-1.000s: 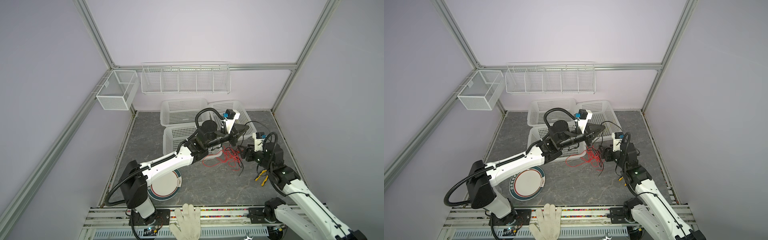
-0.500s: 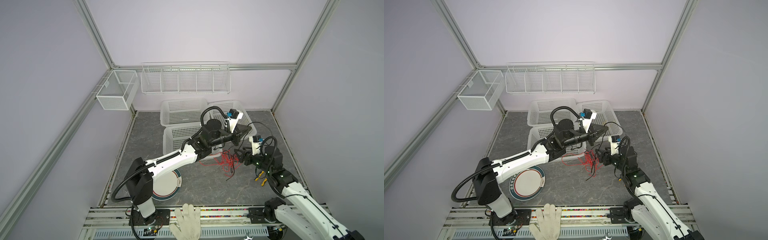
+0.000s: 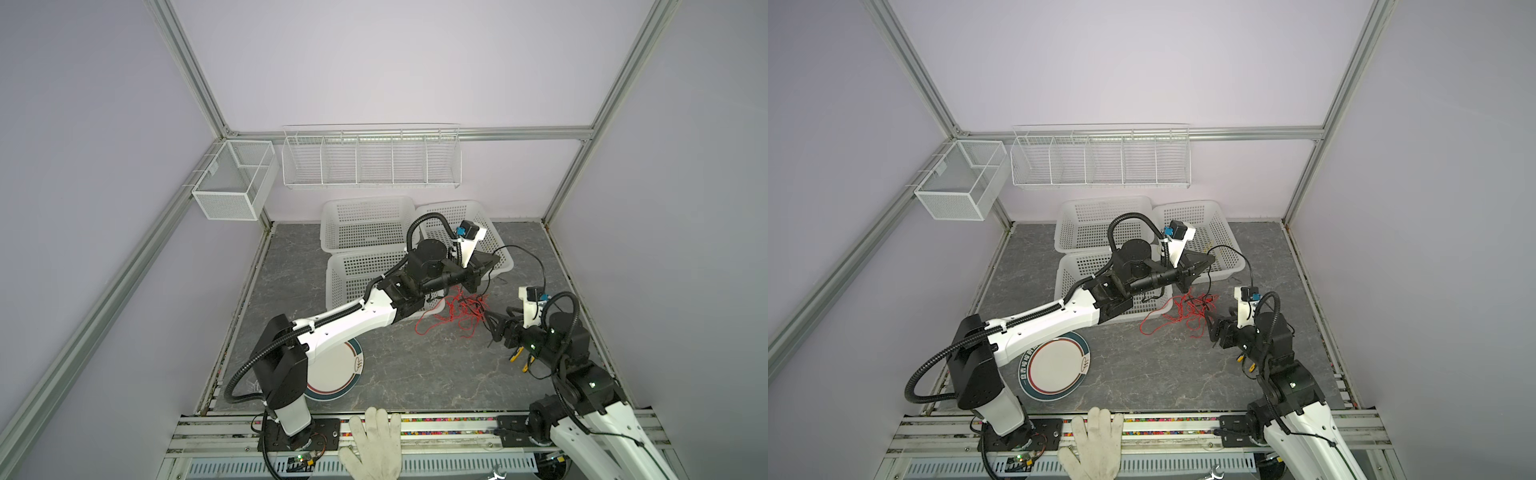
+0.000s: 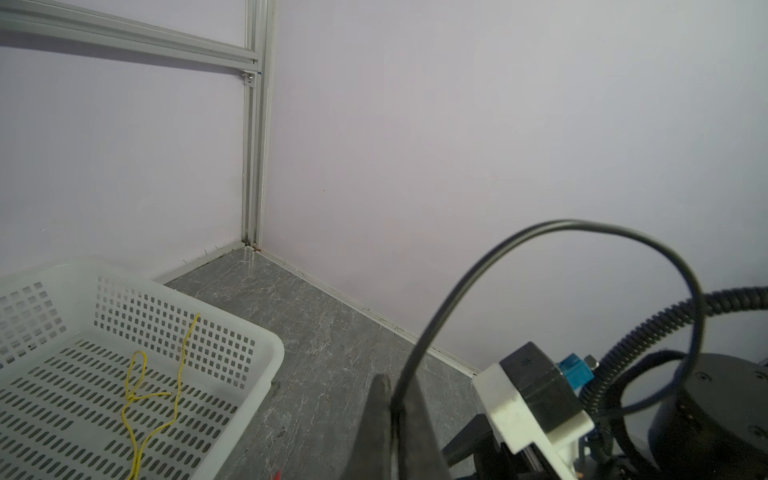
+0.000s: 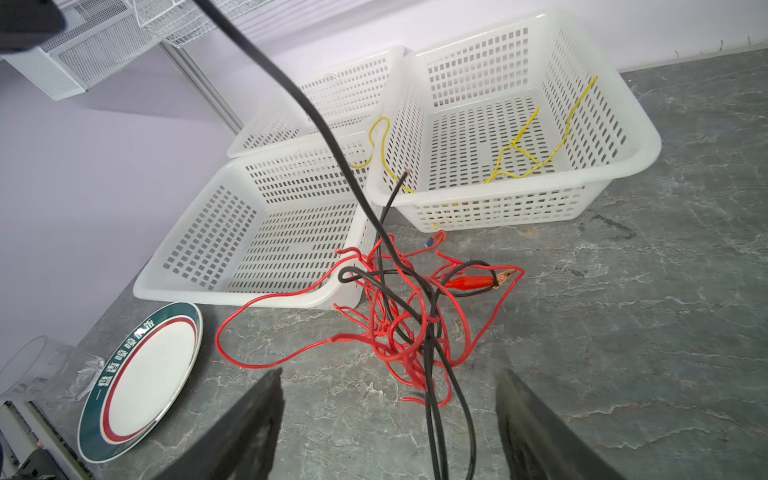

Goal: Untangle the cables

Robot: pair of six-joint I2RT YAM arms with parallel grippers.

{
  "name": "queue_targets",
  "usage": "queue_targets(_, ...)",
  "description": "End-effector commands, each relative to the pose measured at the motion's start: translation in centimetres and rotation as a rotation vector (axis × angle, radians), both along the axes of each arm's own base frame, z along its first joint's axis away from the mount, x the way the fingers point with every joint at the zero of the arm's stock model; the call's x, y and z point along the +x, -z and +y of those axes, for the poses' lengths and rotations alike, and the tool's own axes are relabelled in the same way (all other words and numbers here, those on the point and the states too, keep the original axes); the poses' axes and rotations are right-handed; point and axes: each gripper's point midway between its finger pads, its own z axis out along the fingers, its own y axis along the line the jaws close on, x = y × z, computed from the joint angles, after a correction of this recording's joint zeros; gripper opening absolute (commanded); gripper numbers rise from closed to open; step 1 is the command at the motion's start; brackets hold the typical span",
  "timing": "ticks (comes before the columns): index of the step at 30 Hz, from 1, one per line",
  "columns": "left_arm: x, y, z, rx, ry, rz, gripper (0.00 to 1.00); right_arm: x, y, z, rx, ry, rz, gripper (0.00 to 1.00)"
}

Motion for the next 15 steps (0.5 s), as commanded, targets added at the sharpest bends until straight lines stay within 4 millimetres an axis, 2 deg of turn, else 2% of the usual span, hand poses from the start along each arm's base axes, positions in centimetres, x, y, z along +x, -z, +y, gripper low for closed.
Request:
queue_targets(1,-0.6,-1.1,-1.0,-0.038,0.055,0.014,0.00,1.7,0.7,0.1,-0.033,0.020,-0.022,0.83)
queue_targets(4,-1.2,-1.3,-1.7,-0.046,0.102,0.043,0.00,3.8,1.4,-0.1,-0.057,0.060,-0.041,0.82)
queue_targets(7,-1.8,-1.8,-2.2,-0.053,0.136,0.054,0.00,5.3,2.1,0.7,-0.038,0.052,-0.048,0.80)
queue_targets(11,-2.7,-3.4,-2.2,-0.076,0.162,0.045,0.00,7.0,4.7,0.8,-0.038,0.089,0.018,0.70)
queue_targets(15,-3.3,-6.2,-1.2,-0.109,0.164,0.017,0.00,7.1,7.9,-0.3,-0.072,0.162,0.110,0.62)
